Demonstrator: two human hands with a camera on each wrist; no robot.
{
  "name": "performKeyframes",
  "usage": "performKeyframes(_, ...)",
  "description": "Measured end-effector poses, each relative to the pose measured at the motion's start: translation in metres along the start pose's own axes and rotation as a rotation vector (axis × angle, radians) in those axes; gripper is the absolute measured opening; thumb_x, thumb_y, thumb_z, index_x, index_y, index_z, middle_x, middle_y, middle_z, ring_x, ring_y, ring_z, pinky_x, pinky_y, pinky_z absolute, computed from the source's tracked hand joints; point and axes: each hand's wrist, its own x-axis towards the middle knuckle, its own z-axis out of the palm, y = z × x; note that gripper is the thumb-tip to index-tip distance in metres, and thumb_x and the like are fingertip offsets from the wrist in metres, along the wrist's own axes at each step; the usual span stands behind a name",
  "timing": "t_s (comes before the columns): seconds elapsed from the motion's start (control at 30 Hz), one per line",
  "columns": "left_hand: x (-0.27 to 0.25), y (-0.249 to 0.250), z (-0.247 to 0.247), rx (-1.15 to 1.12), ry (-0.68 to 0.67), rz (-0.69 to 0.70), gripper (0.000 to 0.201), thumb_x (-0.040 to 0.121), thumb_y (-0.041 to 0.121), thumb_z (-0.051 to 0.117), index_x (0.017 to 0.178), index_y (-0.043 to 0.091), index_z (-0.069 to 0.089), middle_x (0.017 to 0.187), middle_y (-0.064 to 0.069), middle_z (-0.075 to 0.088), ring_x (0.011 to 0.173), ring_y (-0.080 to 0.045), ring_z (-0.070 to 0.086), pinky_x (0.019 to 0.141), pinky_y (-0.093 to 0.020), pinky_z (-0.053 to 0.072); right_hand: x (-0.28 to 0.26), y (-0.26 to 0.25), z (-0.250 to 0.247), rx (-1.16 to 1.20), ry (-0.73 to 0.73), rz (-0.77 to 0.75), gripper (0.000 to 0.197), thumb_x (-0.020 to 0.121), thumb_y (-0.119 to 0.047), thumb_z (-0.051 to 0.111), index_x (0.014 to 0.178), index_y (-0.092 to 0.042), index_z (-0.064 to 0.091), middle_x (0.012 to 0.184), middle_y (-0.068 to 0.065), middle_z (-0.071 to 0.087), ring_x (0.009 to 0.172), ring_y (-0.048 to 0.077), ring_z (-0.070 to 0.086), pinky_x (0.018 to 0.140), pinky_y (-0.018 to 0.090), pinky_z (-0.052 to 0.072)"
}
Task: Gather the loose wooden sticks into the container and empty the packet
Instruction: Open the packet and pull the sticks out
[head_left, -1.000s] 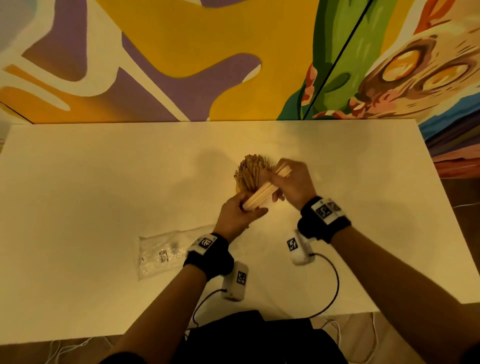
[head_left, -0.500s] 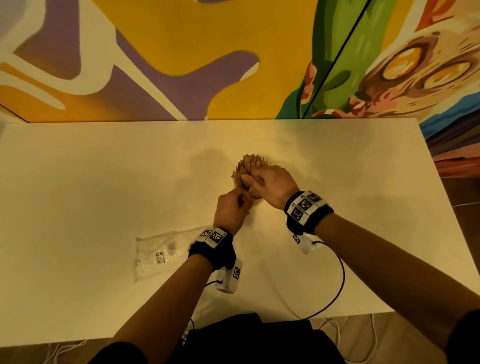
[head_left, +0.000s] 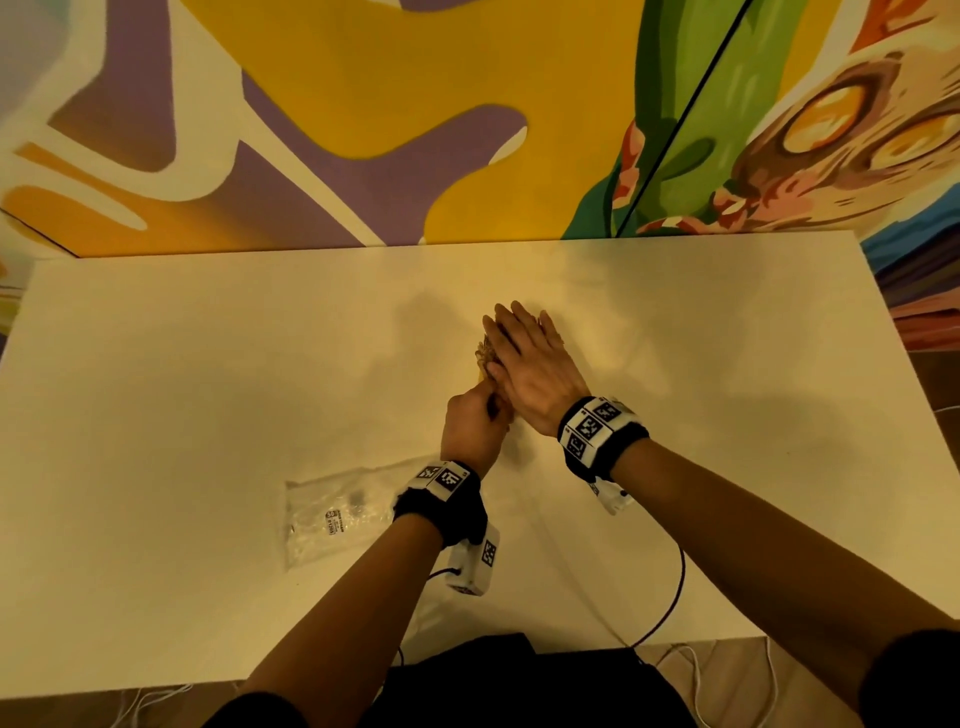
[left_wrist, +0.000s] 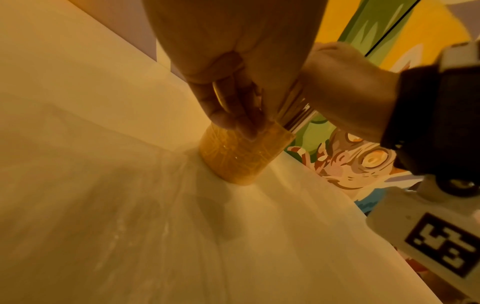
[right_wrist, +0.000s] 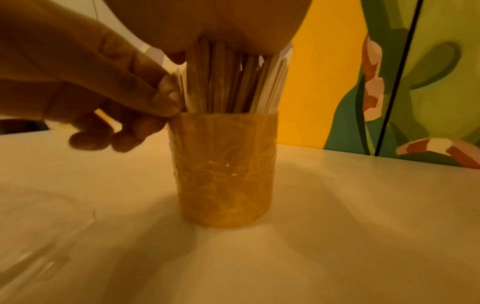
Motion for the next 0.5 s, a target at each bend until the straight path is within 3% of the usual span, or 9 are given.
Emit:
performKeyframes(0.13, 0.0, -0.002, 0.0, 0.021, 0.007, 0.0, 0.006, 0.086, 0.005, 0.059, 0.09, 0.006, 0.064, 0.069, -0.007, 0.068, 0.062, -0.023, 0.063, 0.065, -0.04, 0.054, 0.002, -0.004, -0.001, -0.081, -0.031, 0.008, 0.069, 0.096, -0.05, 0.01, 0.153, -0.013, 0.02, 0.16, 0.013, 0.02, 0.15, 0.032, 0.009, 0.121, 0.051, 0.003)
performKeyframes(0.27, -0.001, -0.003, 0.0, 0.025, 0.015, 0.031, 0.008, 0.087, 0.008, 0.059, 0.093, 0.01, 0.063, 0.067, -0.004, 0.066, 0.06, -0.022, 0.062, 0.064, -0.04, 0.053, 0.01, 0.002, -0.012, -0.06, 0.024, 0.034, 0.068, 0.097, -0.055, 0.025, 0.154, -0.02, 0.017, 0.162, 0.015, 0.007, 0.149, 0.038, 0.003, 0.119, 0.058, 0.002)
performKeyframes(0.37, 0.0, -0.006, 0.0, 0.026, 0.014, 0.035, 0.01, 0.087, 0.01, 0.06, 0.097, 0.011, 0.063, 0.067, -0.005, 0.066, 0.06, -0.023, 0.062, 0.063, -0.042, 0.053, 0.018, 0.004, -0.01, -0.057, -0.024, 0.102, 0.075, 0.094, -0.063, 0.025, 0.155, -0.022, 0.012, 0.162, 0.016, 0.003, 0.149, 0.039, 0.0, 0.118, 0.059, 0.0)
performKeyframes(0.43, 0.001, -0.007, 0.001, 0.019, 0.017, 0.027, 0.011, 0.087, 0.01, 0.059, 0.097, 0.009, 0.064, 0.067, -0.006, 0.066, 0.06, -0.025, 0.062, 0.062, -0.043, 0.053, 0.02, 0.003, -0.004, -0.026, -0.078, 0.135, 0.076, 0.093, -0.065, 0.024, 0.155, -0.022, 0.013, 0.162, 0.015, 0.008, 0.148, 0.038, 0.005, 0.119, 0.057, 0.003)
performKeyframes(0.5, 0.0, -0.005, 0.0, 0.015, 0.024, 0.031, 0.01, 0.087, 0.009, 0.058, 0.095, 0.009, 0.064, 0.067, -0.005, 0.065, 0.06, -0.025, 0.061, 0.062, -0.043, 0.053, 0.021, 0.003, -0.003, 0.018, -0.089, 0.135, 0.071, 0.095, -0.061, 0.027, 0.153, -0.02, 0.02, 0.159, 0.014, 0.022, 0.145, 0.036, 0.018, 0.119, 0.053, 0.013)
